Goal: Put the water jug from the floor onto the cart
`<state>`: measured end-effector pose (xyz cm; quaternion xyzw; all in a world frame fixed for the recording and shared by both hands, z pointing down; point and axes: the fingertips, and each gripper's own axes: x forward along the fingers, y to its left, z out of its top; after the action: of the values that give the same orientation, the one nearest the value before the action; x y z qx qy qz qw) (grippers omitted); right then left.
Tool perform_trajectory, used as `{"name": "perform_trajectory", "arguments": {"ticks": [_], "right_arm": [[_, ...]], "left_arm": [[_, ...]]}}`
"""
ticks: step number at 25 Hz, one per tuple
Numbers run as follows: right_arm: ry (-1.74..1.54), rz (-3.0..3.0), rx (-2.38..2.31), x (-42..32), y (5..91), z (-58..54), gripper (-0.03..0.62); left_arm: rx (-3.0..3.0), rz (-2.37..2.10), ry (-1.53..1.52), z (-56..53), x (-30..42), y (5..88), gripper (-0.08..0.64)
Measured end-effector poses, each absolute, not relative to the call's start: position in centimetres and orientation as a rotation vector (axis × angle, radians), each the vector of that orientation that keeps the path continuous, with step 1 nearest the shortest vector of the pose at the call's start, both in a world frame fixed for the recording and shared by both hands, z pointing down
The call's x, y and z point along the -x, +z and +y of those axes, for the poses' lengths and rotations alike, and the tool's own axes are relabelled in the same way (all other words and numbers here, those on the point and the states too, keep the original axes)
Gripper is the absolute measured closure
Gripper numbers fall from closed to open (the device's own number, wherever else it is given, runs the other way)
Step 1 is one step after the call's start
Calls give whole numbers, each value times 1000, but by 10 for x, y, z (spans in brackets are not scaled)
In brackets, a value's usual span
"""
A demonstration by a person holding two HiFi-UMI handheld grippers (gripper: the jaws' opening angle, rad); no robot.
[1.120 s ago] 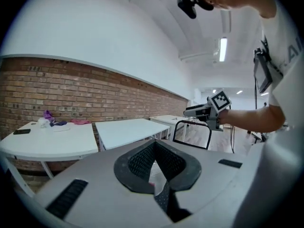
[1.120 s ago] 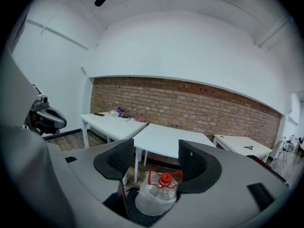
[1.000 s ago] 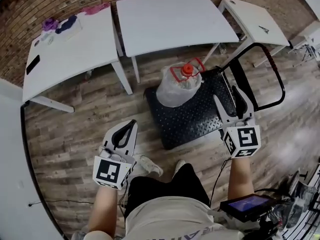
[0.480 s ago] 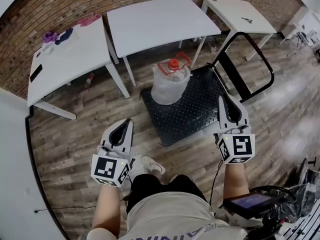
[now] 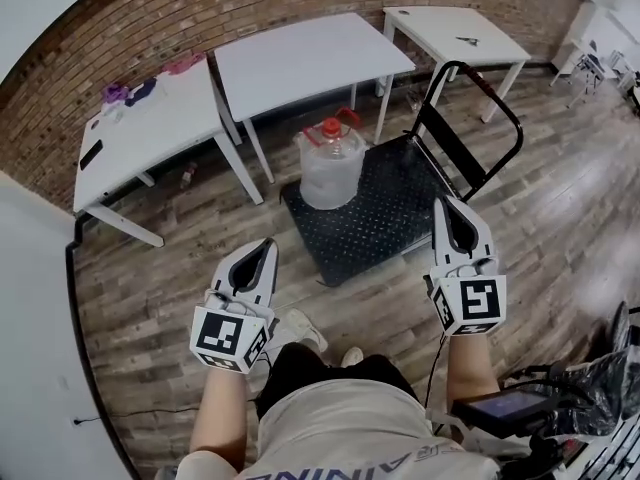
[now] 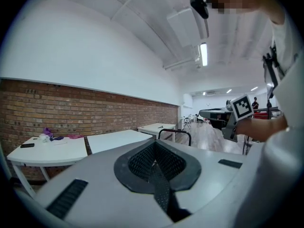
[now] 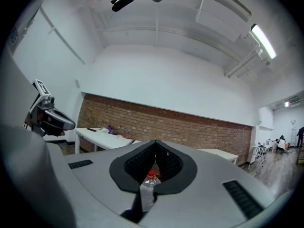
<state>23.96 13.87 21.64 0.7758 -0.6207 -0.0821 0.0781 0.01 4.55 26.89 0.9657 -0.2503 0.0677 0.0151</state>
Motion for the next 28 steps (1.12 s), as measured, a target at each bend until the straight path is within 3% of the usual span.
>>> {"name": "perform_trajectory", "arguments": {"ticks": [11, 28], "right_arm": [[-170, -1894, -2236, -199, 229, 181, 588], [-99, -1836, -2210, -153, 234, 157, 588]], "left_arm": [[-3077, -690, 157, 81, 0, 239, 558], [-3063, -622, 125, 51, 44, 235, 558]]}}
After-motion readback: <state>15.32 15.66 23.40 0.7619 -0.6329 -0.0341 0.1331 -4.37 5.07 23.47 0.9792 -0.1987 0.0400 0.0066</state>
